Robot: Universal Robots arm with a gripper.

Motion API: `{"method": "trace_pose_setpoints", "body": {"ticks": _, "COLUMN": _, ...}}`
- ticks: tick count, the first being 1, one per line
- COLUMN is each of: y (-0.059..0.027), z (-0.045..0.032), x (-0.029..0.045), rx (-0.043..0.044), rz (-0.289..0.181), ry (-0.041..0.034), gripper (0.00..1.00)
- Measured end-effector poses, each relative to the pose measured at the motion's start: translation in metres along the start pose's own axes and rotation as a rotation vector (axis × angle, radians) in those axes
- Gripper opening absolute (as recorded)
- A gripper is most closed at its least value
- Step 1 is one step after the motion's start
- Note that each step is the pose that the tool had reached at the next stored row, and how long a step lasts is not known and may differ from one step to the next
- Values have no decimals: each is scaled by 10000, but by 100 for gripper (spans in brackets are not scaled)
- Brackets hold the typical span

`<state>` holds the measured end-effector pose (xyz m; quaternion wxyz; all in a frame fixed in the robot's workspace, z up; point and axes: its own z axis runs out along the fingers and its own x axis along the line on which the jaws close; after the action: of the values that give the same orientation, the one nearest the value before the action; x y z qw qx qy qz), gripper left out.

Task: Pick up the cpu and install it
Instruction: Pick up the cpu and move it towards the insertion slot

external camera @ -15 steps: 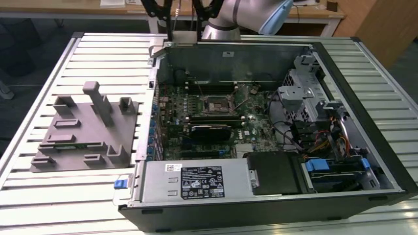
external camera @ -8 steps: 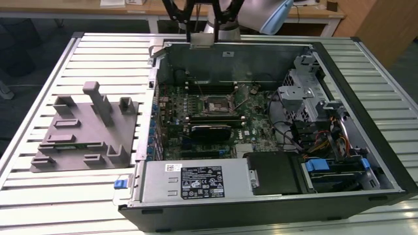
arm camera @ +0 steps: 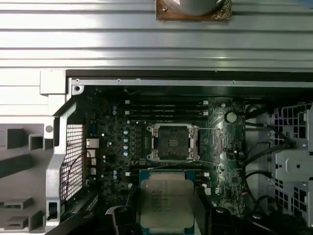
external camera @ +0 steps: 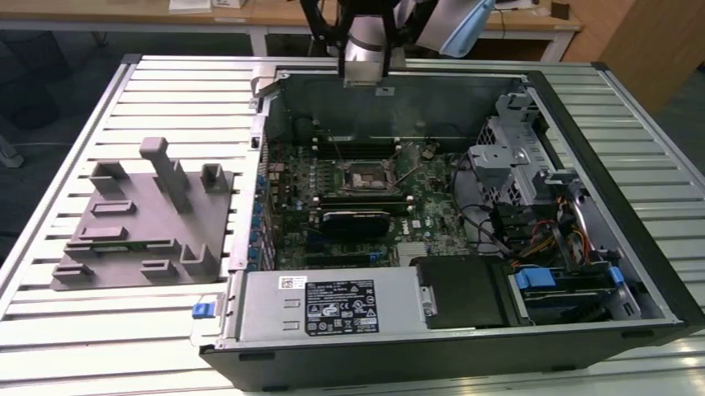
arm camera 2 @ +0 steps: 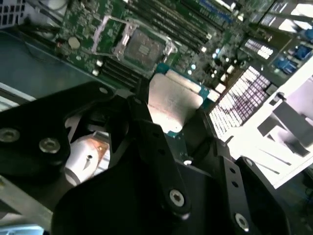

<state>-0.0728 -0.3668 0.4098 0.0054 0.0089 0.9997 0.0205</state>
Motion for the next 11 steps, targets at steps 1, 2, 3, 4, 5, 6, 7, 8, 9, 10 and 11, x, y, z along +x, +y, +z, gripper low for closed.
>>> {"method": "trace_pose_setpoints", "body": {"ticks": 1, "y": 8, "z": 19, "x": -8, "rx": -2, "rz": 0, "ry": -1, "gripper": 53}}
{"method": "trace_pose_setpoints", "body": {"ticks": 2, "y": 20, "z": 37, "x": -13, "rx": -1, "rz": 3, "ry": -1, "gripper": 53}}
{"method": "trace_pose_setpoints", "body": {"ticks": 3, "y": 28, "z": 56, "x": -20, "rx": -1, "rz": 0, "ry": -1, "gripper": 53}}
{"method": "trace_pose_setpoints", "body": {"ticks": 4, "y": 33, "z": 74, "x": -32, "rx": 0, "rz": 0, "ry": 1, "gripper": 53}}
{"method": "trace_pose_setpoints", "body": {"ticks": 5, "y": 35, "z": 88, "x": -43, "rx": -1, "rz": 0, "ry": 1, "gripper": 53}}
{"method": "trace_pose_setpoints", "body": {"ticks": 6, "y": 36, "z": 105, "x": -54, "rx": -3, "rz": 1, "ry": -1, "gripper": 53}}
{"method": "trace_pose_setpoints", "body": {"ticks": 7, "y": 37, "z": 120, "x": -64, "rx": -5, "rz": 1, "ry": -2, "gripper": 53}}
{"method": "trace_pose_setpoints", "body": {"ticks": 8, "y": 37, "z": 134, "x": -73, "rx": -3, "rz": 1, "ry": -1, "gripper": 53}}
{"method": "trace_pose_setpoints", "body": {"ticks": 9, "y": 36, "z": 146, "x": -78, "rx": -1, "rz": 1, "ry": 0, "gripper": 53}}
{"method": "trace_pose_setpoints", "body": {"ticks": 10, "y": 36, "z": 159, "x": -82, "rx": -1, "rz": 1, "ry": 0, "gripper": 53}}
{"method": "trace_pose_setpoints", "body": {"ticks": 11, "y": 36, "z": 172, "x": -89, "rx": -1, "rz": 1, "ry": 0, "gripper": 53}}
